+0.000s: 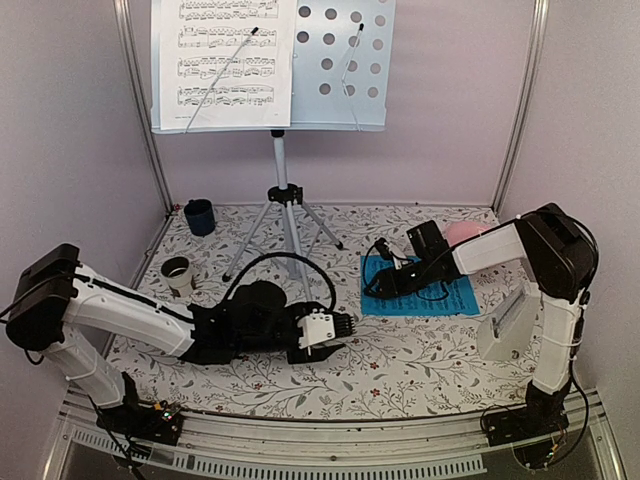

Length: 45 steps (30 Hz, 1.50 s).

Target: Set up the instrument practice props

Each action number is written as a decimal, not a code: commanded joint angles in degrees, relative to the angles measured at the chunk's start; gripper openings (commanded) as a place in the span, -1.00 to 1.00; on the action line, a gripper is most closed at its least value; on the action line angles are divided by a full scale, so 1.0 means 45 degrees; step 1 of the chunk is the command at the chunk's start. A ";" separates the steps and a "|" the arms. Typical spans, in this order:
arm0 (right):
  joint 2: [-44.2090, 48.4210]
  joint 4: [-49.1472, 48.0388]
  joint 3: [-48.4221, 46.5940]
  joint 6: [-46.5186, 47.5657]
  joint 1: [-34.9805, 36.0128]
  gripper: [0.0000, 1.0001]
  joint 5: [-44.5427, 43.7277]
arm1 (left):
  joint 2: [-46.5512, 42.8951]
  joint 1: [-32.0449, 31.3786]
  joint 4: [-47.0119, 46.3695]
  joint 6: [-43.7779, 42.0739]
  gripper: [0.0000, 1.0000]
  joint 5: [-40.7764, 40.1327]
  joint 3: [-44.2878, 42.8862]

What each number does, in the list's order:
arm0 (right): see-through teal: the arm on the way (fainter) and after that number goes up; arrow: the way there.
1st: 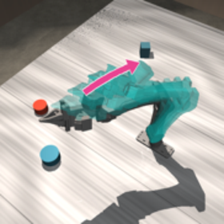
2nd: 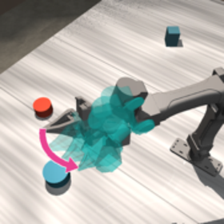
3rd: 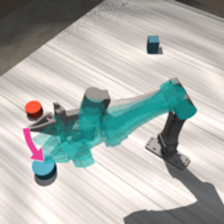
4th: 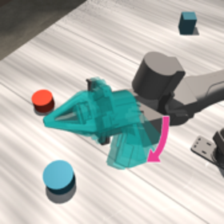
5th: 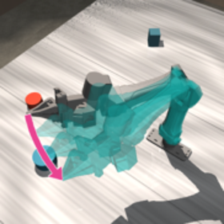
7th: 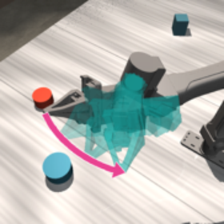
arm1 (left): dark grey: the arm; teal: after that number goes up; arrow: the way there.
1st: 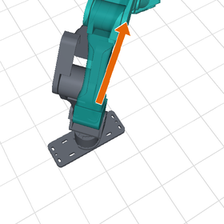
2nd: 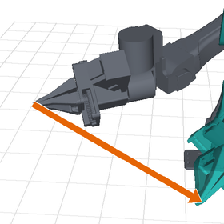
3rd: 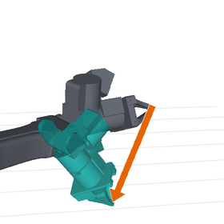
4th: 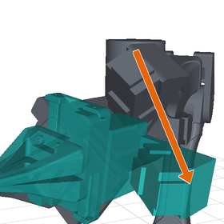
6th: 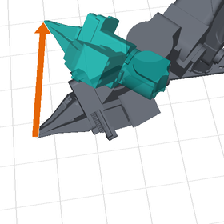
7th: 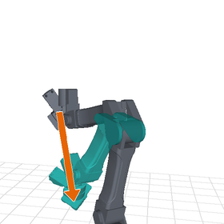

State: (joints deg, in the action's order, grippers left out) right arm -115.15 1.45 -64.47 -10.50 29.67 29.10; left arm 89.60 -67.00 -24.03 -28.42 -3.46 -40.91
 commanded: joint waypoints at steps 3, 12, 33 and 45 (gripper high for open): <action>0.0125 0.0038 0.2119 -0.0596 0.0940 0.03 0.1764 | 0.0553 -0.0575 0.0629 -0.1006 0.17 0.0186 -0.0286; 0.2251 -0.0744 0.4605 -0.2022 0.1727 -0.06 0.2979 | 0.1390 -0.1106 0.0972 -0.1969 0.14 -0.0130 -0.0279; 0.2477 0.0669 0.2368 -0.2090 -0.0447 -0.10 0.0166 | 0.4978 -0.2239 0.0294 -0.4487 -0.04 -0.3012 -0.2978; 0.1268 0.0119 0.3019 -0.2269 -0.0539 -0.23 0.0794 | 0.7383 -0.2385 0.0537 -0.5519 -0.17 -0.4352 -0.4581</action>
State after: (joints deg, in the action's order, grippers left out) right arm -106.69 1.93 -52.93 -20.47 27.33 32.47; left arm 118.83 -76.77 -23.35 -50.74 -20.43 -59.77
